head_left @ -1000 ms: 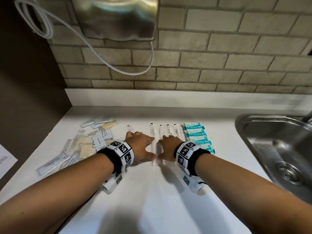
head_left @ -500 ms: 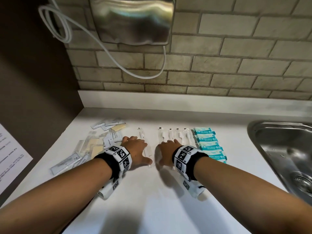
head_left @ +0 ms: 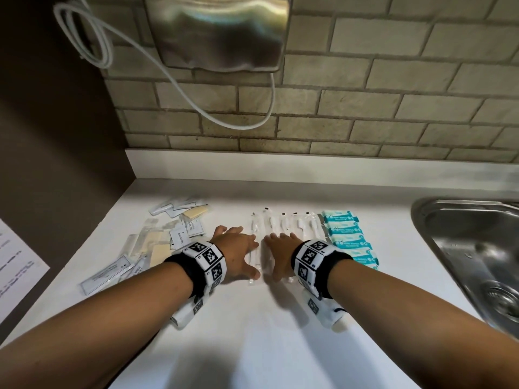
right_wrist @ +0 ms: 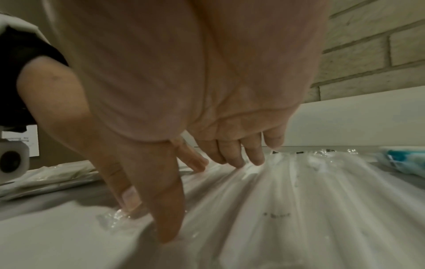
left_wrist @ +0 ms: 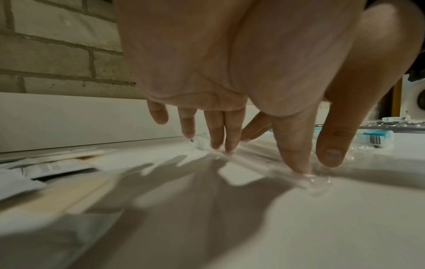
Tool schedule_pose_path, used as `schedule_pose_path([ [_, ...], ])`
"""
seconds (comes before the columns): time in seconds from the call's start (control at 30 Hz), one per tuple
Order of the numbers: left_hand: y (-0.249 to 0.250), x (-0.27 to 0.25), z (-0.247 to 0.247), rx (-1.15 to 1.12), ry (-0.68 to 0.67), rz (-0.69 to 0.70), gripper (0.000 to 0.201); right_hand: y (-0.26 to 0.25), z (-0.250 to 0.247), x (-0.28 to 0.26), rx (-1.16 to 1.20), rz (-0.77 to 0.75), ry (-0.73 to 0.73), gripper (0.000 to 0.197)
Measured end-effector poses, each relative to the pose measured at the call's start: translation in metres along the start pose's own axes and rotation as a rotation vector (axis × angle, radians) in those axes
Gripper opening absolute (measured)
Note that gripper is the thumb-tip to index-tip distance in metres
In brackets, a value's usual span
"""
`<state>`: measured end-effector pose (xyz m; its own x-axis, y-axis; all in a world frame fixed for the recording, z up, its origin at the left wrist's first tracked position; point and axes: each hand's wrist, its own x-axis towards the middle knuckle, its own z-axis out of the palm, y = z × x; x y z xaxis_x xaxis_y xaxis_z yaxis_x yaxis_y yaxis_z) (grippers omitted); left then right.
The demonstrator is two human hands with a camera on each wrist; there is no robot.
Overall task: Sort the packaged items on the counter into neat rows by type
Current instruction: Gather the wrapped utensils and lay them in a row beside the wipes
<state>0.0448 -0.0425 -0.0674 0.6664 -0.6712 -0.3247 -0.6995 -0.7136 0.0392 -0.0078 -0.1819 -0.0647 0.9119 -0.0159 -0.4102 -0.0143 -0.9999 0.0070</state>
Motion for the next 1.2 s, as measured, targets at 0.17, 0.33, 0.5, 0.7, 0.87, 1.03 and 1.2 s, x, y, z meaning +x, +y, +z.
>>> schedule_pose_path([
  [0.17,0.001,0.003,-0.001,0.010,0.008,0.005,0.082,0.004,0.000,0.002,-0.010,-0.011,-0.002,0.082],
  [0.33,0.001,0.003,-0.001,0.001,0.013,-0.002,0.083,0.004,-0.003,-0.001,-0.009,-0.023,-0.014,0.090],
  [0.5,0.001,0.005,0.001,-0.011,0.017,-0.013,0.084,0.005,-0.004,-0.003,-0.002,-0.026,-0.025,0.087],
  [0.7,0.004,0.007,0.002,-0.004,0.011,-0.021,0.085,0.005,-0.006,-0.006,0.013,-0.029,-0.033,0.086],
  [0.87,0.005,0.007,0.001,-0.009,0.014,-0.019,0.084,0.006,-0.006,-0.007,0.002,-0.015,-0.041,0.084],
  [1.03,0.002,0.004,-0.004,-0.053,0.040,-0.017,0.078,0.003,-0.010,-0.010,-0.023,-0.024,-0.034,0.089],
  [1.2,-0.025,-0.014,-0.021,-0.155,0.215,-0.093,0.056,-0.013,-0.026,-0.005,-0.041,-0.068,0.077,0.073],
])
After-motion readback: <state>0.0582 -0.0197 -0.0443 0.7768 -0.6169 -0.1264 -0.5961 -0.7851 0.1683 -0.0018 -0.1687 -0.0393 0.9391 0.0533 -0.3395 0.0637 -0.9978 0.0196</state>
